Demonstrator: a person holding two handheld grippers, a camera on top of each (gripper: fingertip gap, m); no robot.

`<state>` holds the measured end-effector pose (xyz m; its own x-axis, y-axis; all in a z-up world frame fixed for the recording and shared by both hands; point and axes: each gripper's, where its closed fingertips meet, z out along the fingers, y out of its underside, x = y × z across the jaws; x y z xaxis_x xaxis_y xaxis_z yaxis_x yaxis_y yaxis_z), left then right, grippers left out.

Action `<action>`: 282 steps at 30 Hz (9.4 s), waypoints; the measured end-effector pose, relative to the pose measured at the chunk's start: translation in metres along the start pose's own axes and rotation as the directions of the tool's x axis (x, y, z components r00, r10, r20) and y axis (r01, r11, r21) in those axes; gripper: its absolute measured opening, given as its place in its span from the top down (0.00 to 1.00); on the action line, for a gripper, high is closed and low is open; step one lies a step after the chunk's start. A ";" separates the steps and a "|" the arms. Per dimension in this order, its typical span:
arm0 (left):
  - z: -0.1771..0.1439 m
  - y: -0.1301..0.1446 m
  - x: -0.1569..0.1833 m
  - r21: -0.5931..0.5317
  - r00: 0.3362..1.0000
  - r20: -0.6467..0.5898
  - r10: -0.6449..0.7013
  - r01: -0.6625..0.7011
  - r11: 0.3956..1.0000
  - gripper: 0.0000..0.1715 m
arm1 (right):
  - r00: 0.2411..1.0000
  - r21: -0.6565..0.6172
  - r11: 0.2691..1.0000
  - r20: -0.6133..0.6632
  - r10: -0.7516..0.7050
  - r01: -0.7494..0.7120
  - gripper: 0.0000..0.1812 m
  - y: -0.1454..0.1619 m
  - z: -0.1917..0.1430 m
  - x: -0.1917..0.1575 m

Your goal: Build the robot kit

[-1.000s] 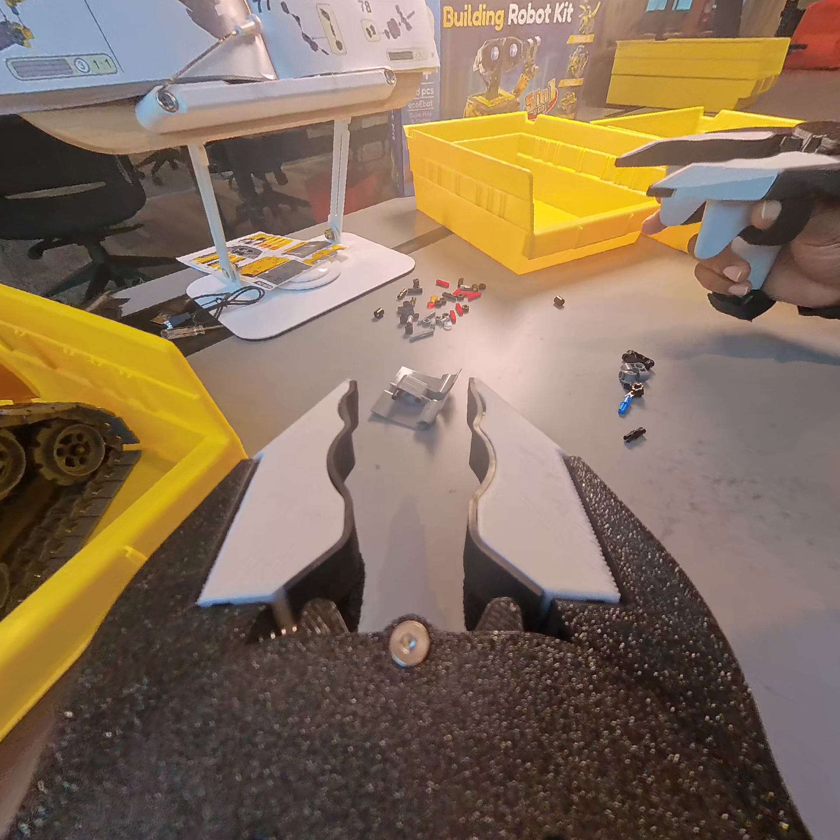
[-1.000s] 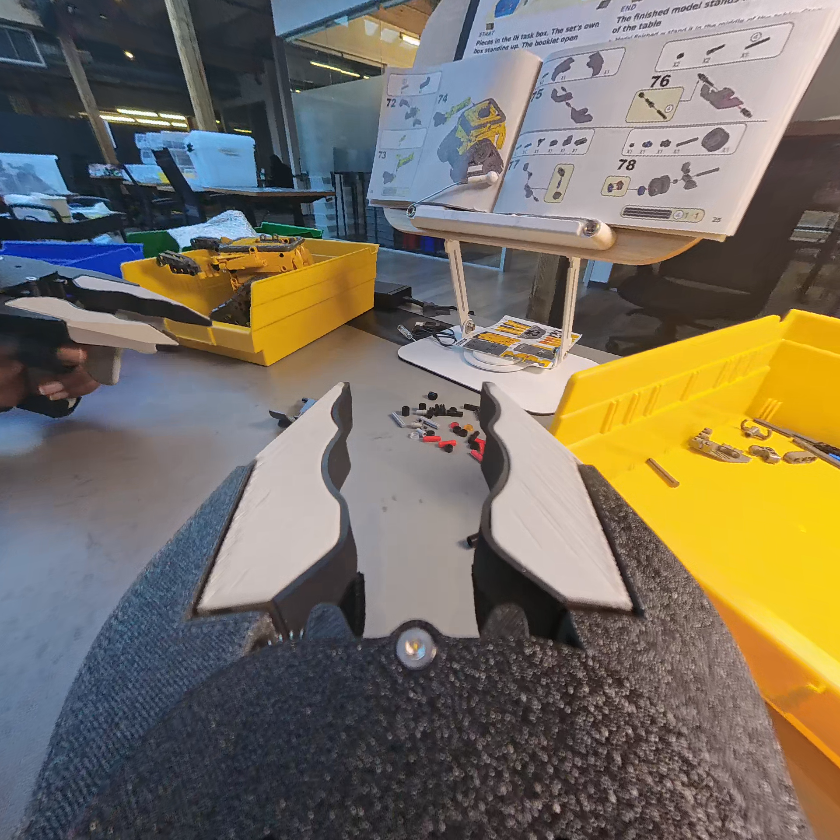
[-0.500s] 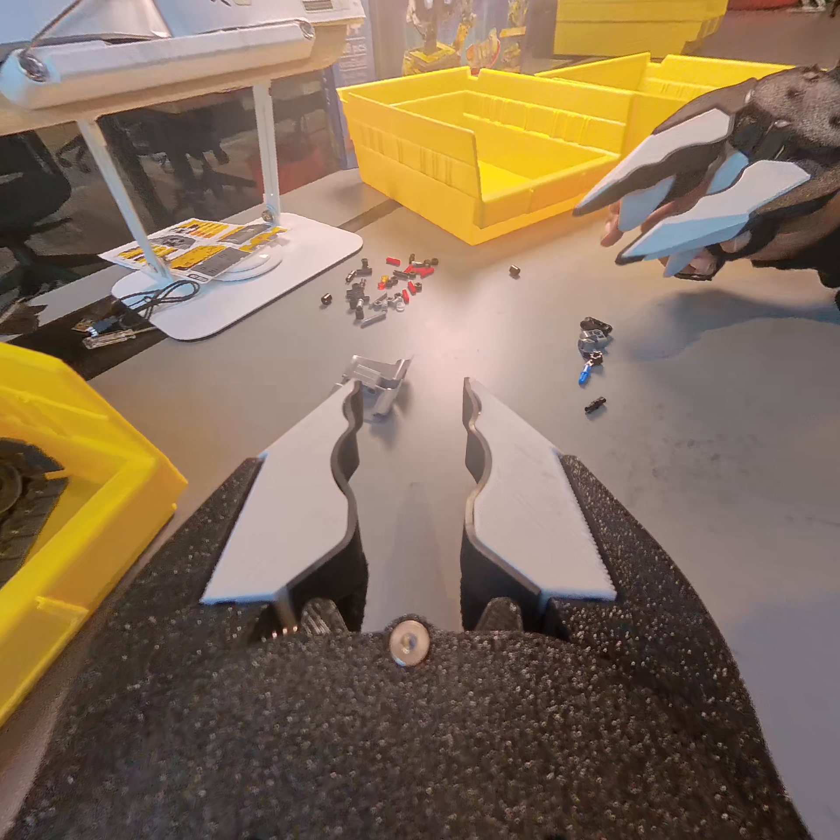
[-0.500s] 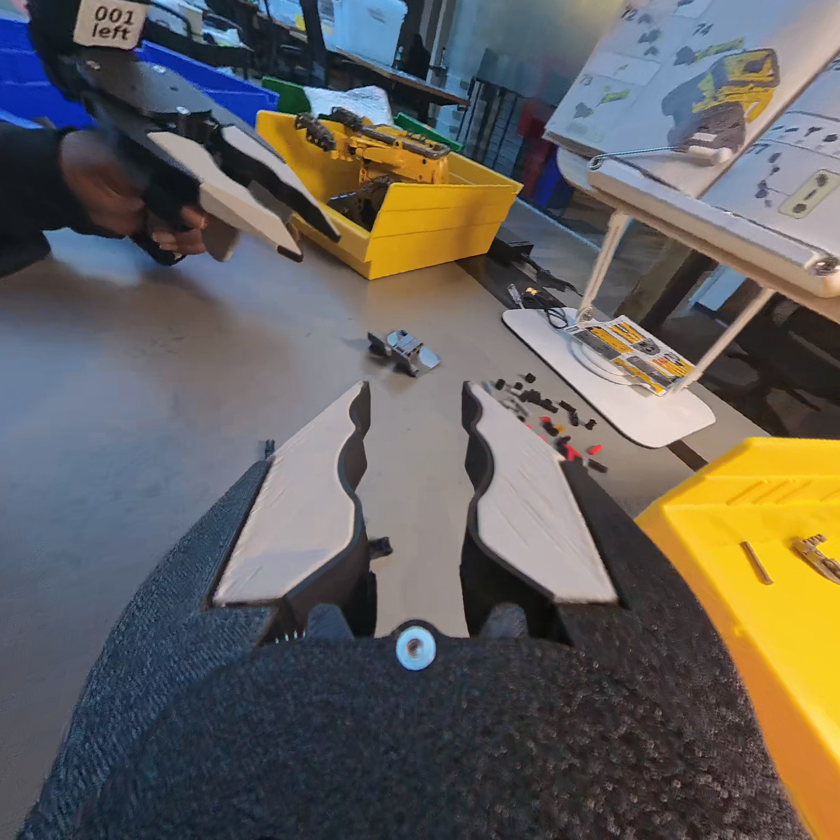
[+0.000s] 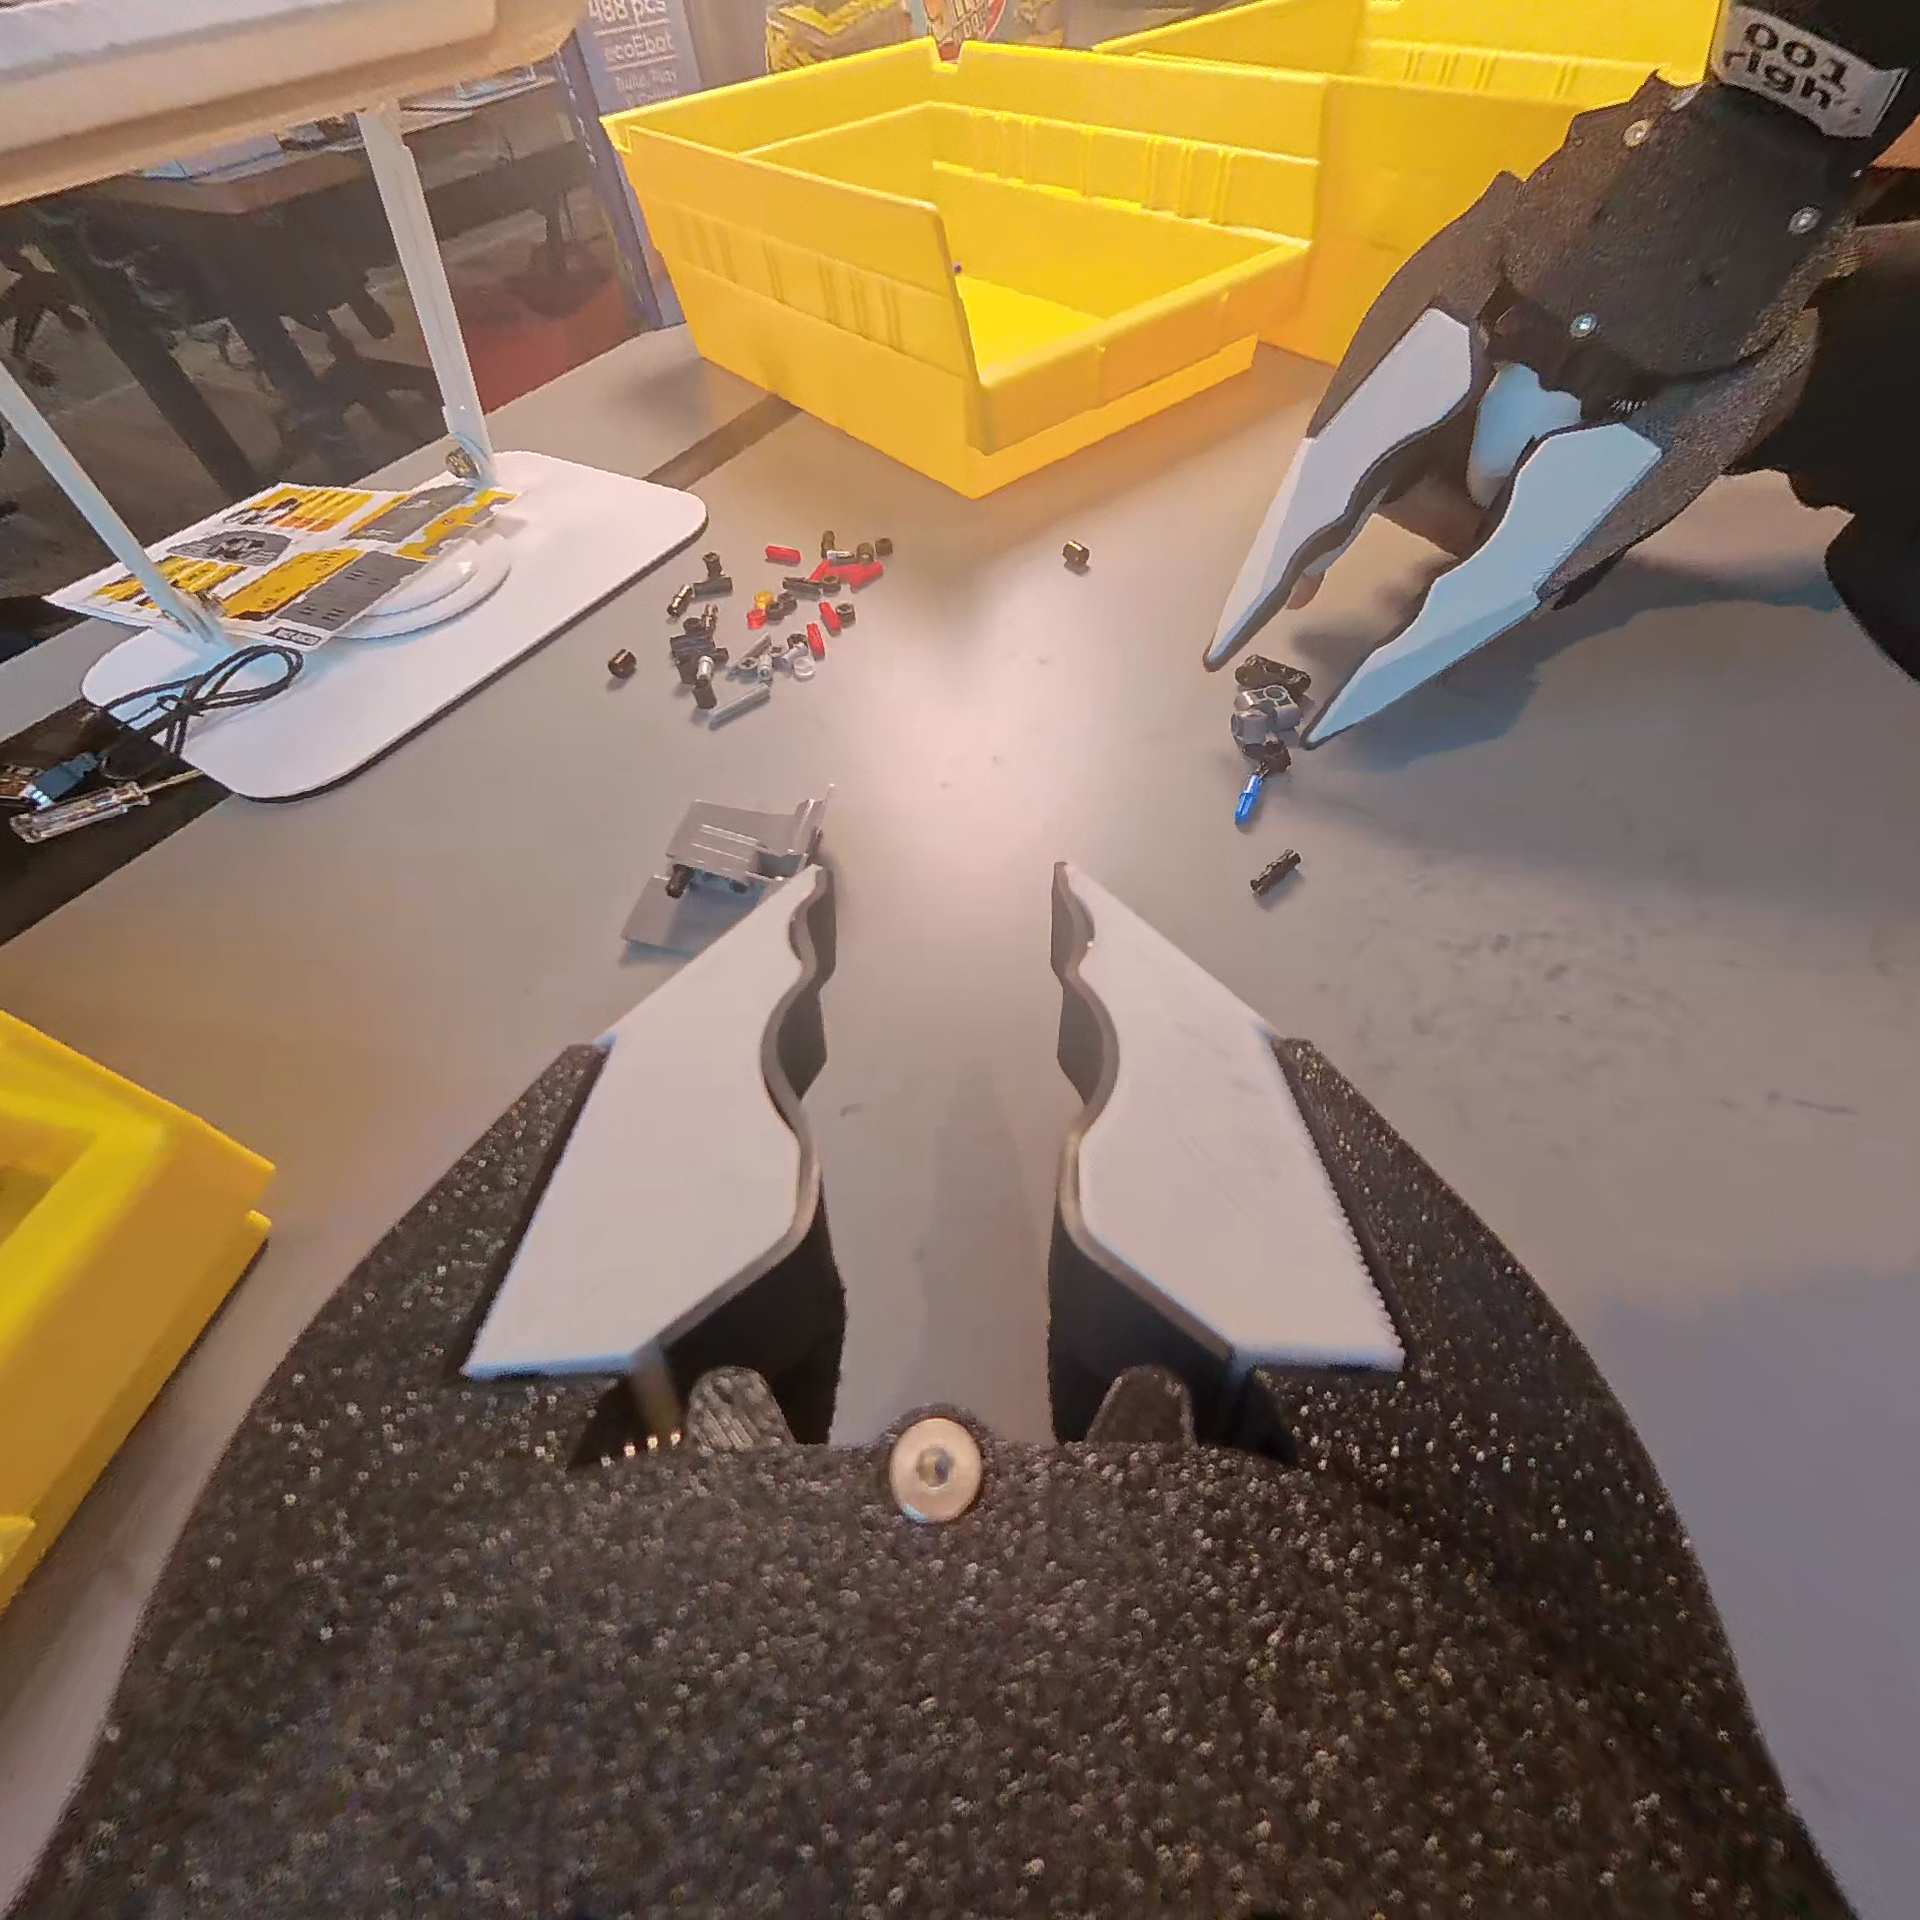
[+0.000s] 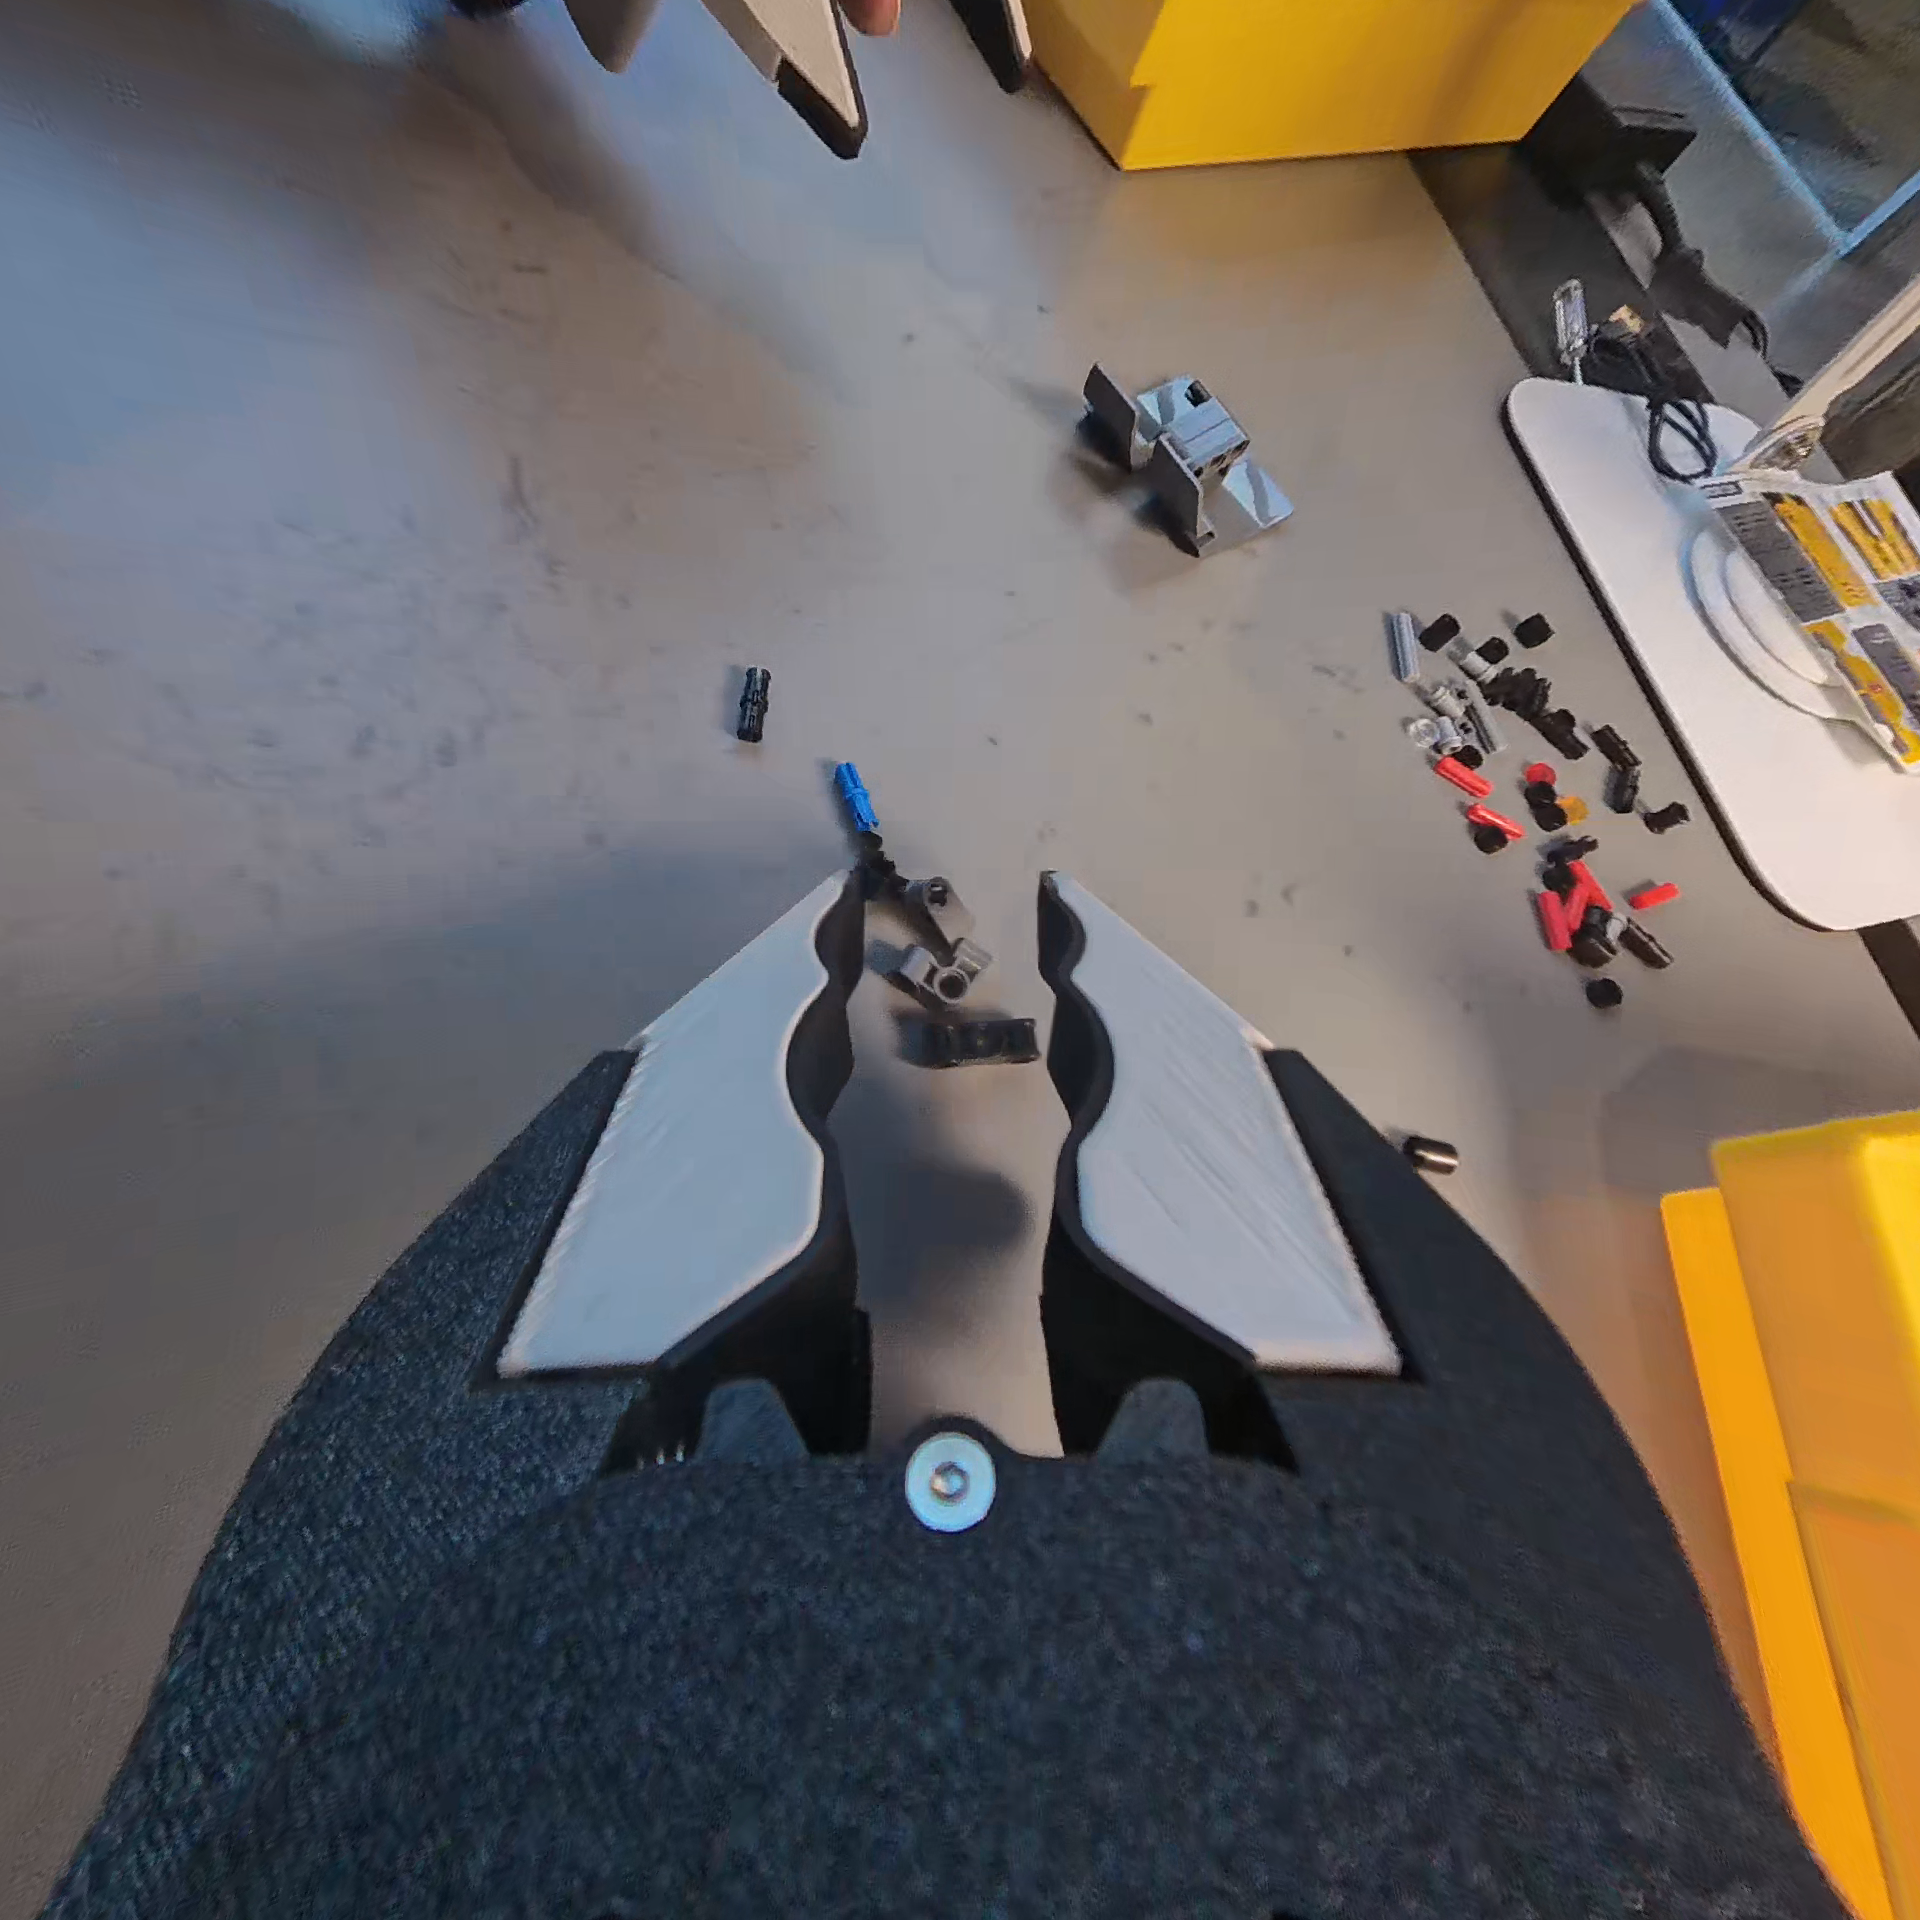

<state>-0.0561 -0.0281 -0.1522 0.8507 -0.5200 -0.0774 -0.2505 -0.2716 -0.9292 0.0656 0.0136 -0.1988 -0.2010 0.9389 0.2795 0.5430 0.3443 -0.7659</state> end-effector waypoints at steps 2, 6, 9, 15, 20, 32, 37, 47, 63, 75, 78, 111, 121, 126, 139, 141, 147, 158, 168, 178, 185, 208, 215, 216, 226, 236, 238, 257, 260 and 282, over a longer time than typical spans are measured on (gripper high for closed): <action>0.000 0.000 0.000 -0.001 1.000 -0.001 -0.005 0.005 1.000 0.76 | 0.999 -0.017 1.000 0.033 0.005 -0.005 0.83 0.001 0.002 -0.002; 0.000 0.000 0.000 -0.001 1.000 -0.007 -0.009 0.009 1.000 0.76 | 0.997 -0.059 0.998 0.081 -0.001 0.006 0.90 0.005 0.005 -0.003; 0.000 0.000 0.001 0.000 1.000 -0.011 -0.006 0.006 1.000 0.76 | 0.996 -0.063 0.998 0.094 -0.006 0.012 0.95 0.007 0.007 -0.004; 0.001 -0.004 0.008 0.014 0.999 -0.032 -0.001 0.001 1.000 0.76 | 0.996 0.074 0.996 0.076 0.038 -0.043 0.96 -0.017 -0.004 0.001; 0.003 -0.036 0.040 0.148 0.993 -0.106 0.046 -0.030 0.989 0.79 | 0.905 0.454 0.788 0.292 0.309 -0.415 0.96 -0.110 -0.036 -0.006; -0.010 -0.074 0.077 0.294 0.936 0.040 0.349 -0.345 0.891 0.85 | 0.394 0.302 0.253 0.739 0.547 -0.919 0.96 -0.142 -0.028 -0.017; -0.006 -0.069 0.081 0.271 0.925 0.034 0.379 -0.373 0.887 0.92 | 0.396 0.279 0.285 0.720 0.570 -0.917 0.96 -0.138 -0.018 -0.024; -0.008 -0.066 0.082 0.281 0.938 -0.023 0.345 -0.325 0.903 0.94 | 0.407 0.267 0.317 0.717 0.566 -0.910 0.96 -0.136 -0.016 -0.029; -0.021 -0.079 0.095 0.373 0.942 -0.321 0.097 0.032 0.927 0.95 | 0.374 0.245 0.316 0.805 0.460 -0.917 0.95 -0.147 -0.031 -0.039; -0.027 -0.083 0.104 0.356 0.871 -0.492 -0.022 0.224 0.907 0.95 | 0.482 0.314 0.418 0.782 0.396 -0.852 0.94 -0.149 -0.038 -0.045; -0.027 -0.082 0.104 0.347 0.860 -0.509 -0.039 0.246 0.905 0.95 | 0.449 0.285 0.408 0.802 0.395 -0.868 0.94 -0.149 -0.039 -0.046; 0.006 -0.020 0.089 0.044 0.915 -0.401 -0.057 0.081 0.996 0.84 | 0.975 -0.349 0.927 0.115 0.188 -0.137 0.89 0.041 -0.149 -0.019; 0.008 -0.016 0.094 0.030 0.919 -0.393 -0.025 0.040 0.999 0.84 | 0.944 -0.351 0.884 0.001 0.331 -0.310 0.91 0.098 -0.136 -0.043; 0.009 -0.016 0.098 0.038 0.925 -0.378 0.023 -0.010 0.999 0.84 | 0.937 -0.140 0.933 0.073 0.343 -0.330 0.96 0.043 -0.124 -0.037; -0.008 -0.037 0.097 0.140 0.847 -0.127 0.517 -0.500 0.854 0.82 | 0.649 0.013 0.788 0.576 0.498 -0.616 0.96 -0.111 -0.014 -0.064; -0.009 -0.034 0.095 0.123 0.826 -0.116 0.551 -0.539 0.833 0.85 | 0.605 0.016 0.759 0.615 0.506 -0.651 0.96 -0.117 -0.009 -0.063; -0.009 -0.032 0.094 0.088 0.761 -0.078 0.644 -0.638 0.765 0.95 | 0.535 0.001 0.708 0.656 0.533 -0.706 0.96 -0.117 -0.007 -0.061; -0.011 -0.050 0.091 0.198 0.944 -0.254 0.213 -0.164 0.966 1.00 | 0.556 0.203 0.607 0.682 0.475 -0.768 0.96 -0.135 -0.023 -0.040; -0.007 -0.041 0.091 0.196 0.903 -0.157 0.400 -0.368 0.909 0.93 | 0.397 0.078 0.525 0.750 0.529 -0.848 0.96 -0.125 -0.010 -0.049; -0.009 -0.047 0.065 0.140 0.871 0.062 0.487 -0.491 0.860 0.95 | 0.387 0.189 0.385 0.746 0.542 -0.903 0.93 -0.132 -0.006 -0.030; -0.019 -0.058 0.040 0.078 0.785 0.280 0.553 -0.593 0.802 0.96 | 0.696 0.473 0.511 0.500 0.515 -0.718 0.91 -0.139 -0.011 -0.014; -0.027 -0.062 0.097 0.100 0.751 -0.610 -0.251 0.388 0.916 0.84 | 0.934 0.473 0.842 0.346 0.094 -0.260 0.95 -0.123 -0.026 -0.058; -0.025 -0.054 0.113 -0.086 0.554 -0.722 -0.415 0.524 0.847 0.88 | 0.971 0.513 0.853 0.235 -0.036 -0.093 0.95 -0.131 -0.027 -0.070; -0.024 -0.053 0.116 -0.101 0.540 -0.728 -0.421 0.524 0.846 0.88 | 0.973 0.517 0.852 0.224 -0.047 -0.078 0.95 -0.131 -0.028 -0.070; -0.025 -0.063 0.105 -0.103 0.448 -0.748 -0.490 0.650 0.753 0.95 | 0.994 0.519 0.855 0.102 -0.045 -0.015 0.95 -0.133 -0.028 -0.056; -0.027 -0.072 0.095 -0.128 0.316 -0.780 -0.540 0.764 0.632 0.95 | 0.987 0.530 0.834 -0.134 -0.091 0.149 0.90 -0.144 -0.029 -0.046; -0.025 -0.071 0.098 -0.151 0.293 -0.779 -0.555 0.771 0.619 0.95 | 0.978 0.510 0.837 -0.160 -0.134 0.198 0.90 -0.144 -0.027 -0.049; -0.024 -0.071 0.074 0.308 0.980 -0.141 0.142 -0.093 0.947 0.86 | 0.390 0.326 0.214 0.735 0.555 -0.921 0.92 -0.148 -0.034 -0.020; -0.024 -0.070 0.081 0.294 0.951 -0.053 0.304 -0.276 0.915 0.88 | 0.242 0.195 0.145 0.810 0.535 -0.970 0.92 -0.151 -0.029 -0.031; -0.055 -0.077 0.119 0.064 0.495 -0.834 -0.242 0.523 0.850 0.96 | 0.976 0.581 0.802 0.217 0.011 -0.139 0.87 -0.146 -0.041 -0.060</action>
<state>0.0390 -0.1139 -0.0701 0.0962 -0.8675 0.4880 0.2613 -0.4511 -0.8534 0.0314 -0.0928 -0.0801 -0.3673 0.9198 0.1383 -0.0106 0.1445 -0.9894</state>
